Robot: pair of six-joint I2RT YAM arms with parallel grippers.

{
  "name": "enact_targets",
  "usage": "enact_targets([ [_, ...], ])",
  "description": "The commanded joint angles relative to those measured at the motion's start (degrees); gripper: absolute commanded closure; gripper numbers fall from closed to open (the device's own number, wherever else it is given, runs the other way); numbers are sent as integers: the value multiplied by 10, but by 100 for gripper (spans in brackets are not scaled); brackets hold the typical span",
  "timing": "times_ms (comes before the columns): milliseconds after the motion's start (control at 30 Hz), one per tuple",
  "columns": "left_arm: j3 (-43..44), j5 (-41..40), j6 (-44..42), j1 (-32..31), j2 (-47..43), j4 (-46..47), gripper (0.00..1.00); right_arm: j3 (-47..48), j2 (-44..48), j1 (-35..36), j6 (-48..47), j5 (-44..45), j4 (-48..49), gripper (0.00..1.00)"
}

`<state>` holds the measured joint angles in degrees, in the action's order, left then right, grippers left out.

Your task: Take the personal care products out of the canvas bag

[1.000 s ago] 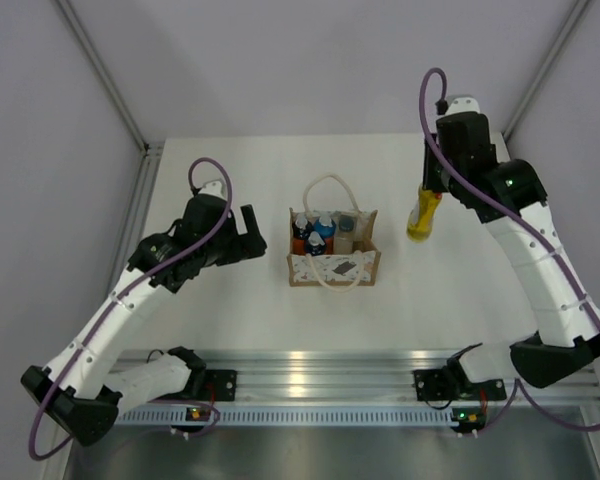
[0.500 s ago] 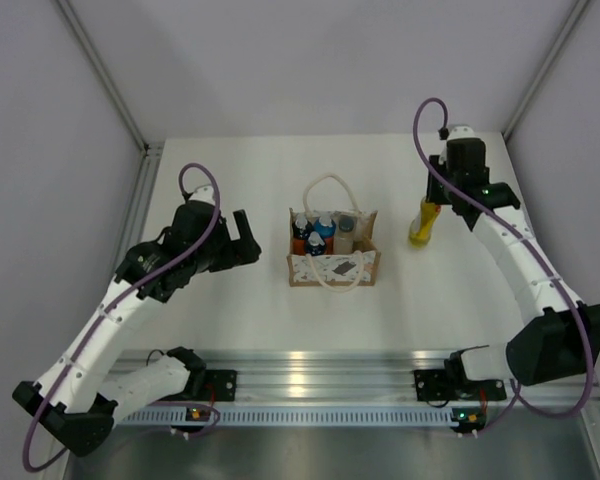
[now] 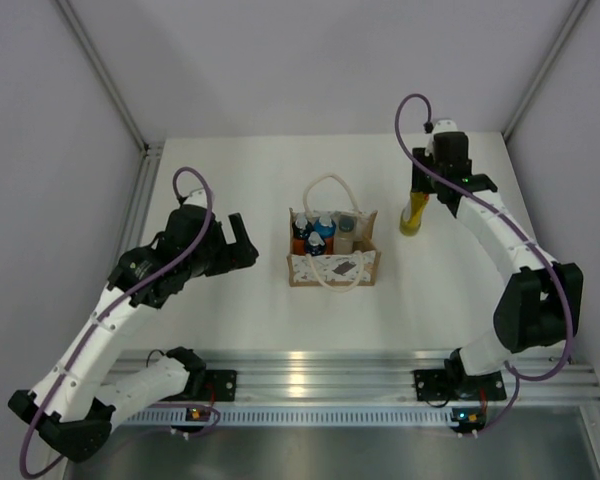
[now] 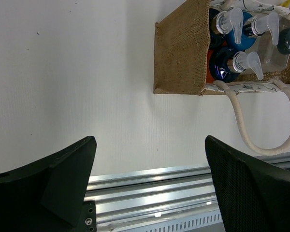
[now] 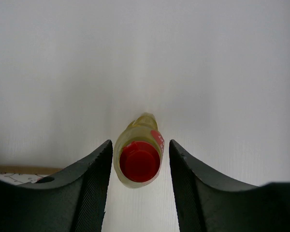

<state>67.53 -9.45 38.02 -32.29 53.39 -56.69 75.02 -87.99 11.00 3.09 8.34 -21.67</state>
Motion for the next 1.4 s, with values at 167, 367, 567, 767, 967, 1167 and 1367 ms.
enact_targets([
  [167,21,3,15,-1,8,0,1,43,29,-10,-17,-7,32,38],
  [367,32,8,24,-1,28,0,1,135,87,14,-23,-31,-75,25],
  [567,23,-6,42,-1,45,1,2,112,155,130,53,10,-125,25],
  [767,23,-8,51,-1,65,1,2,92,149,260,231,136,-189,36],
  [967,14,-5,50,-1,58,1,1,89,81,321,306,164,-229,37],
  [1167,-7,-5,45,-1,47,0,1,112,9,329,324,159,-256,38],
  [1367,-28,-10,46,-1,32,0,1,112,-39,343,342,138,-256,39],
])
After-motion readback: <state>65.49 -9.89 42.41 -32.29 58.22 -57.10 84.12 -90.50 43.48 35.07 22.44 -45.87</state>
